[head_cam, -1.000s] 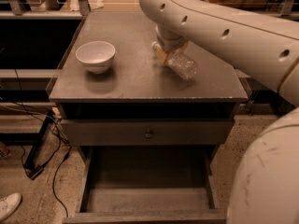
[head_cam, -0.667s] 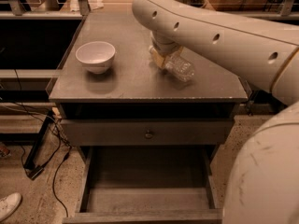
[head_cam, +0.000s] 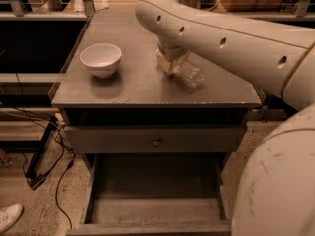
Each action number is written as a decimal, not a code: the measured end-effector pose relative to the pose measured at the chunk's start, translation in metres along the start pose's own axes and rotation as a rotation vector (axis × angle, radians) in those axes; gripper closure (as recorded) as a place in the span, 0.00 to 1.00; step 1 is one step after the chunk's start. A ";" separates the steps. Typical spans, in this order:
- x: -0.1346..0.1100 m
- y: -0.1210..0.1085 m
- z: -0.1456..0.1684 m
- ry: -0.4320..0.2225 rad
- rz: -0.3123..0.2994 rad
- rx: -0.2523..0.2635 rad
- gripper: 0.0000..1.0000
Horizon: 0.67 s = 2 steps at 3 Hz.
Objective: Pick water bottle from middle drawer and place on counter
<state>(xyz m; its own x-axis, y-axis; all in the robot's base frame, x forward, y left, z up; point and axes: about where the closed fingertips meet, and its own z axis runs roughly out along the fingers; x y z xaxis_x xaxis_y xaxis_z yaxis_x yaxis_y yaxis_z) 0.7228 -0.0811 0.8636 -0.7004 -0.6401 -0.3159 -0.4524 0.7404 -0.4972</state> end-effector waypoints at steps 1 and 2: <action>0.000 0.000 0.000 0.000 0.000 0.000 0.50; 0.000 0.000 0.000 0.000 0.000 0.000 0.19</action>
Offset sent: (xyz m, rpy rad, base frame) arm 0.0000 0.0000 0.0000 0.0000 0.0000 0.0000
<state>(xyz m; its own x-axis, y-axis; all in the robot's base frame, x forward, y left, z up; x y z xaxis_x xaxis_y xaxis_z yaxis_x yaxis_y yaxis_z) 0.7228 -0.0811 0.8635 -0.7004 -0.6401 -0.3158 -0.4524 0.7403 -0.4972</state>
